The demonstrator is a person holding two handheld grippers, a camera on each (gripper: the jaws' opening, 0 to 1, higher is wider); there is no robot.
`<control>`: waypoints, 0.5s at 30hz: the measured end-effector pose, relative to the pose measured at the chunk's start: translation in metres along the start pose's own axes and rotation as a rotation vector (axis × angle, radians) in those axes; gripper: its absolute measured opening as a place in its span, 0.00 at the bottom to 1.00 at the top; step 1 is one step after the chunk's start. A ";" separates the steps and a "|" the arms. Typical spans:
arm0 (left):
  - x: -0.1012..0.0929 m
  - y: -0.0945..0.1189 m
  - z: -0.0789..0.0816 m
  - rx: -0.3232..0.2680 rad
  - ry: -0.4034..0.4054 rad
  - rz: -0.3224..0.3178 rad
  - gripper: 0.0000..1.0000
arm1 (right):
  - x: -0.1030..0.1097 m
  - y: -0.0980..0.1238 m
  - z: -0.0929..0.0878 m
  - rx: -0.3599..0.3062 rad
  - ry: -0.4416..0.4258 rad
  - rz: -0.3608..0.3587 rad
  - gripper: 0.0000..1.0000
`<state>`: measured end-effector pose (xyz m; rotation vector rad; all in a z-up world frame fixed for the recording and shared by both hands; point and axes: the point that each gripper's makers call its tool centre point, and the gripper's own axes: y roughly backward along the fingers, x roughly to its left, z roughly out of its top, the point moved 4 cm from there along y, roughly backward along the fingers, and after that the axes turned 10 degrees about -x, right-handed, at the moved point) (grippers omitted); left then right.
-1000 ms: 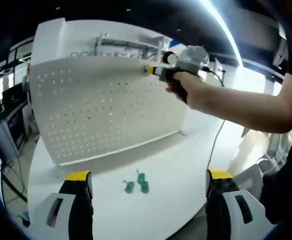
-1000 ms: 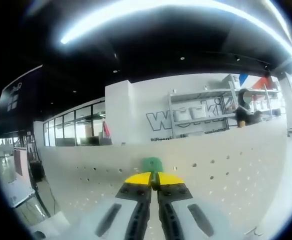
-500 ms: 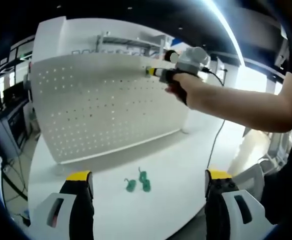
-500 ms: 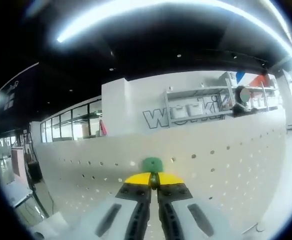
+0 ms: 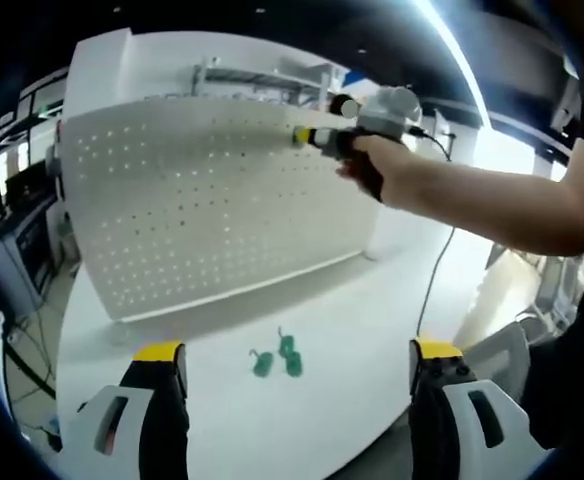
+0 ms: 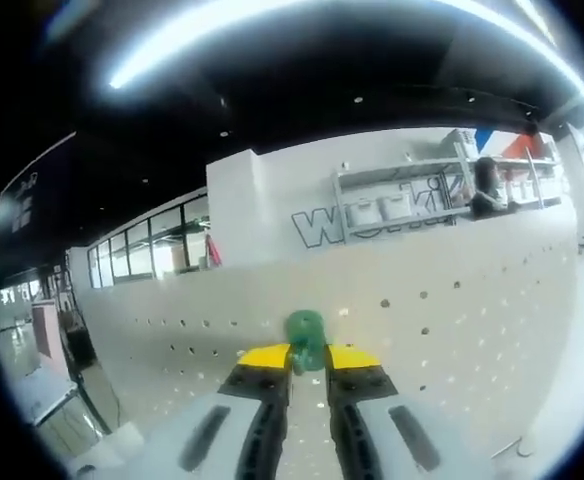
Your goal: Insert the hook assembly into the mounting plate slot until the hook locks in place.
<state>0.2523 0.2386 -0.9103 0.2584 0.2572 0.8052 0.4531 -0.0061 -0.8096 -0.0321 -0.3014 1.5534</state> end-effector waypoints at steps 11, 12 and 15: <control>-0.004 -0.002 0.009 -0.017 -0.018 -0.001 0.96 | -0.006 0.028 0.040 -0.110 -0.133 0.010 0.23; -0.006 -0.002 0.009 -0.020 -0.021 -0.003 0.96 | -0.009 0.033 0.044 -0.116 -0.123 0.006 0.23; -0.012 -0.003 0.006 -0.020 -0.017 -0.012 0.96 | -0.012 0.043 0.053 -0.117 -0.080 0.015 0.24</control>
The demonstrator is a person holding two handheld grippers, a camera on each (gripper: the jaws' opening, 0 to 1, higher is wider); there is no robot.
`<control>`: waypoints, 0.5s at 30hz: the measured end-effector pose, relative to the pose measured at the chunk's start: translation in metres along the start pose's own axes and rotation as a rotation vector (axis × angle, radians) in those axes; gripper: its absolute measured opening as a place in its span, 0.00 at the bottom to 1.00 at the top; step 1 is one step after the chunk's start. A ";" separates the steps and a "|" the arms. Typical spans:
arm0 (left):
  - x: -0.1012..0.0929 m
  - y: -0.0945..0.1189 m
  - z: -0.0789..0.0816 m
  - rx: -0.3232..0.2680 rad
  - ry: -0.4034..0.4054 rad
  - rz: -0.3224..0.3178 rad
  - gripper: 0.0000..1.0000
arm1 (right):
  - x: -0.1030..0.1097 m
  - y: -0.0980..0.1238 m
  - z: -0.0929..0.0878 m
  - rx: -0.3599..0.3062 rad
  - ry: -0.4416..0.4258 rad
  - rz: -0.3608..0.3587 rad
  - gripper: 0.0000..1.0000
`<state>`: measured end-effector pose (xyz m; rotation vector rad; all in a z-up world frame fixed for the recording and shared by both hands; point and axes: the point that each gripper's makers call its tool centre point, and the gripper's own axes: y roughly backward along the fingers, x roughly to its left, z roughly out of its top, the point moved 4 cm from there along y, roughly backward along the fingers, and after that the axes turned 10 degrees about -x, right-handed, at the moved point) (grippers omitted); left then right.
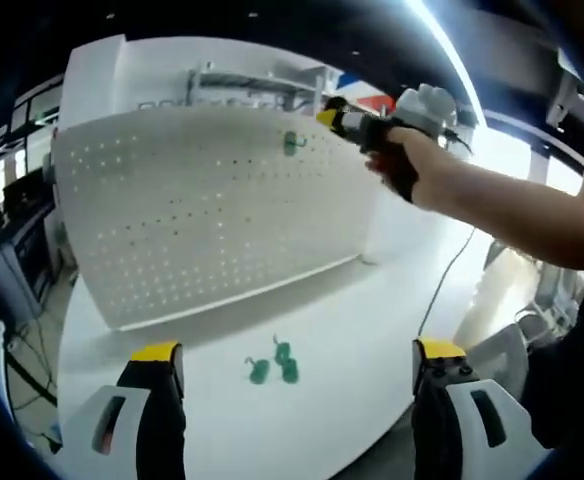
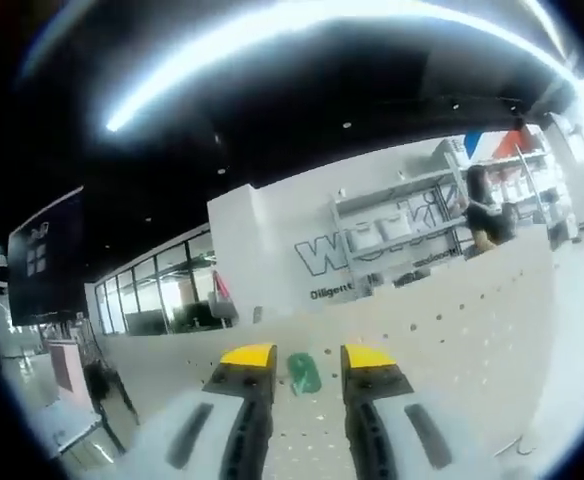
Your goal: Insert the hook assembly into the mounting plate slot until the hook locks in place.
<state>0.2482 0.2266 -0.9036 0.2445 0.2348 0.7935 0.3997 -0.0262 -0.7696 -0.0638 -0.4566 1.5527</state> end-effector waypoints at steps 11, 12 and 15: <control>-0.013 -0.004 0.003 -0.006 -0.008 -0.034 0.96 | -0.018 0.050 0.002 0.065 0.044 0.012 0.29; -0.013 -0.004 0.003 -0.005 -0.009 -0.036 0.96 | -0.019 0.053 -0.001 0.076 0.046 0.015 0.29; -0.014 -0.005 0.002 0.002 -0.015 -0.044 0.96 | -0.022 0.064 -0.008 0.102 0.049 0.013 0.30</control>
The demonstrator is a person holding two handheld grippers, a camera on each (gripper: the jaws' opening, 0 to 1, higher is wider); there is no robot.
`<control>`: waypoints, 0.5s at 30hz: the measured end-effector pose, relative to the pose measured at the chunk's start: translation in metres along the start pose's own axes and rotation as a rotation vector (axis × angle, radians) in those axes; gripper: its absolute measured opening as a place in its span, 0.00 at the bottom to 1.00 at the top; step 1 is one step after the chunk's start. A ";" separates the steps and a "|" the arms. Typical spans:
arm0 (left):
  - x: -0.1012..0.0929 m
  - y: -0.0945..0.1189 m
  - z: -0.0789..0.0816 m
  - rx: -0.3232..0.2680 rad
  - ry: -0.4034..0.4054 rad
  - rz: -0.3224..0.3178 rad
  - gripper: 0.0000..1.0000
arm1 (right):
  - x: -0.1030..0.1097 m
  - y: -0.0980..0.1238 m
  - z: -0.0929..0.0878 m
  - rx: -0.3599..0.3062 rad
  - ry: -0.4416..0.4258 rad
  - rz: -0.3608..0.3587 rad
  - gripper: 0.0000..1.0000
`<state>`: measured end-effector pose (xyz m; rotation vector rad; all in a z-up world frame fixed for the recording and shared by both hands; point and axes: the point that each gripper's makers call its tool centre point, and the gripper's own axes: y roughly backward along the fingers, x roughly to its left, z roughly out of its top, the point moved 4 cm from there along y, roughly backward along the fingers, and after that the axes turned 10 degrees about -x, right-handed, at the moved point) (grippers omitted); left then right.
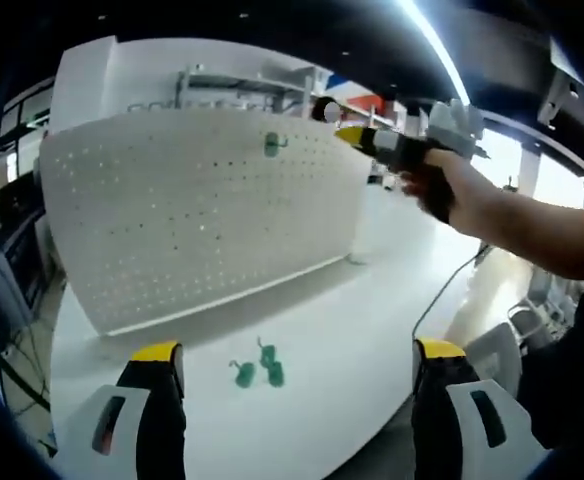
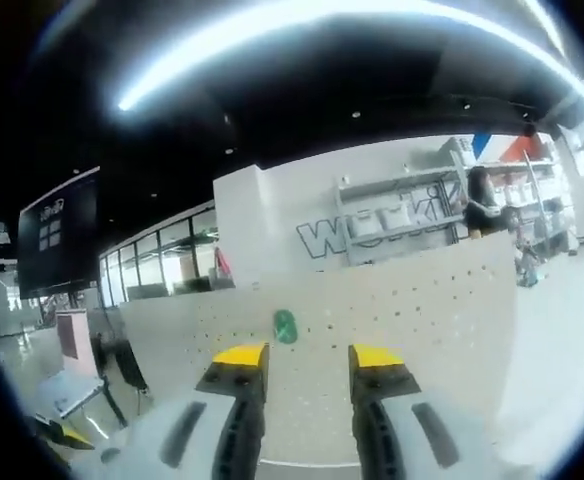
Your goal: Insert the hook assembly into the mounting plate slot until the hook locks in place.
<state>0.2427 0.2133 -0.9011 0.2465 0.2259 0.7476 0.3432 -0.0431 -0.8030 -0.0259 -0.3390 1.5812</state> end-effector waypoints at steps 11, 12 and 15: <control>0.007 0.007 0.003 0.006 -0.015 0.013 0.96 | 0.015 0.014 -0.016 0.081 0.009 0.067 0.31; 0.007 0.007 0.003 0.004 -0.015 0.015 0.96 | 0.017 0.015 -0.017 0.086 0.007 0.075 0.31; 0.008 0.009 0.004 0.000 -0.015 0.020 0.96 | 0.025 0.019 -0.021 0.096 0.006 0.097 0.31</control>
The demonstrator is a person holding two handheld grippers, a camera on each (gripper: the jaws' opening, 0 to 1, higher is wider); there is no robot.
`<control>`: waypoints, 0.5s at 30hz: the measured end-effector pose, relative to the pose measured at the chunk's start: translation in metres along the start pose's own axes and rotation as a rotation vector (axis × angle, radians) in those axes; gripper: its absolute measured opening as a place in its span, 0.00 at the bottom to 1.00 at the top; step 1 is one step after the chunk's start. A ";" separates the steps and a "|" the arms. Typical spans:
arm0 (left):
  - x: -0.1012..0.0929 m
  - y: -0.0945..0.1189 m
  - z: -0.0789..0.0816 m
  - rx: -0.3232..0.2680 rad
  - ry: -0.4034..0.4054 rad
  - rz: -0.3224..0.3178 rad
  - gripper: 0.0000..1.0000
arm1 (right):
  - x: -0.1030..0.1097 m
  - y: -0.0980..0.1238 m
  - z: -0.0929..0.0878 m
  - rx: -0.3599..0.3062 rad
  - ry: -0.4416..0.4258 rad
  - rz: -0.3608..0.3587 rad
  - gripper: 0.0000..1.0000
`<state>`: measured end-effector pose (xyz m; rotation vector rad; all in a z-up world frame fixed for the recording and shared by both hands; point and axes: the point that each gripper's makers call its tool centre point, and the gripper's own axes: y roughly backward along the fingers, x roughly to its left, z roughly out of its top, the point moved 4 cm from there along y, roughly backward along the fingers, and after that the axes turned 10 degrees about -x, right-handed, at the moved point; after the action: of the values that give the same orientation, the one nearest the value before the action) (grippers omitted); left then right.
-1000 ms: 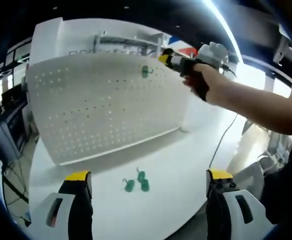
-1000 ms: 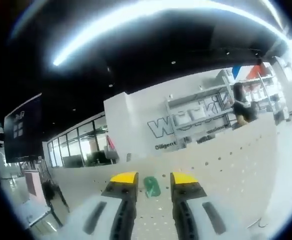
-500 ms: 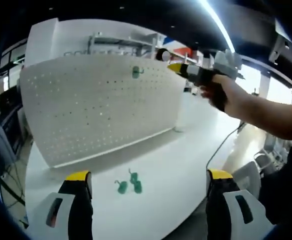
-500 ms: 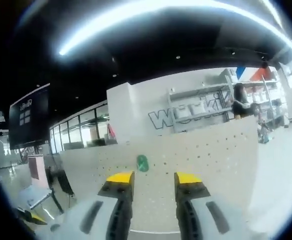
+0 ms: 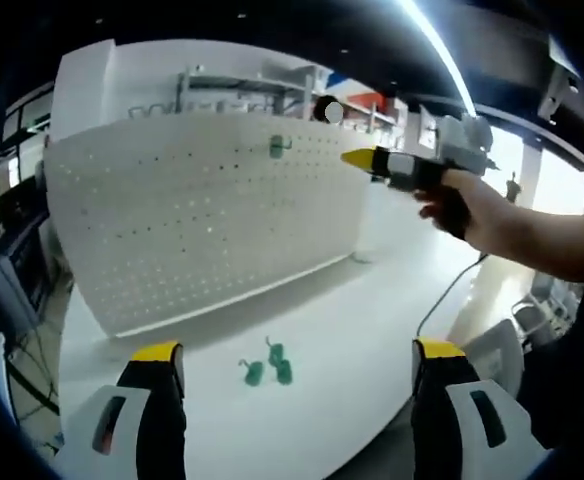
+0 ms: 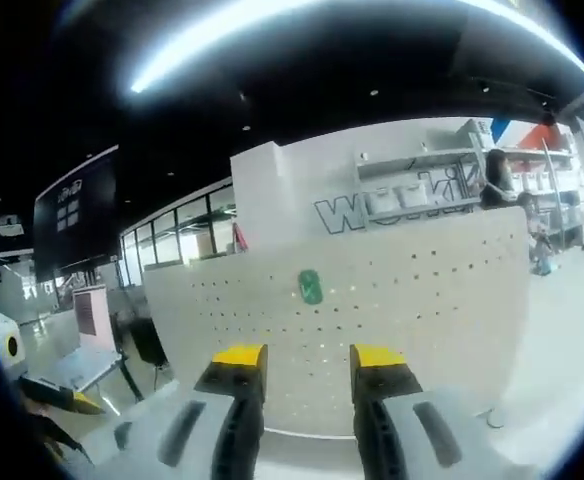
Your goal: Insert the hook assembly into the mounting plate slot until the hook locks in place.
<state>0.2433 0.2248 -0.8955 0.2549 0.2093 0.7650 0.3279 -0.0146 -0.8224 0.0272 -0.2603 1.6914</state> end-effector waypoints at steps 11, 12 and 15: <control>0.000 0.008 -0.004 -0.002 0.005 0.012 0.97 | 0.025 0.018 -0.024 0.082 0.078 0.121 0.32; 0.000 0.009 -0.003 -0.007 0.010 0.009 0.98 | 0.027 0.020 -0.028 0.098 0.089 0.131 0.33; 0.002 0.012 -0.003 -0.013 0.025 0.021 0.97 | 0.028 0.027 -0.044 0.160 0.164 0.165 0.35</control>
<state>0.2360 0.2347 -0.8953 0.2353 0.2250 0.7899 0.3030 0.0177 -0.8643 -0.0150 -0.0037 1.8638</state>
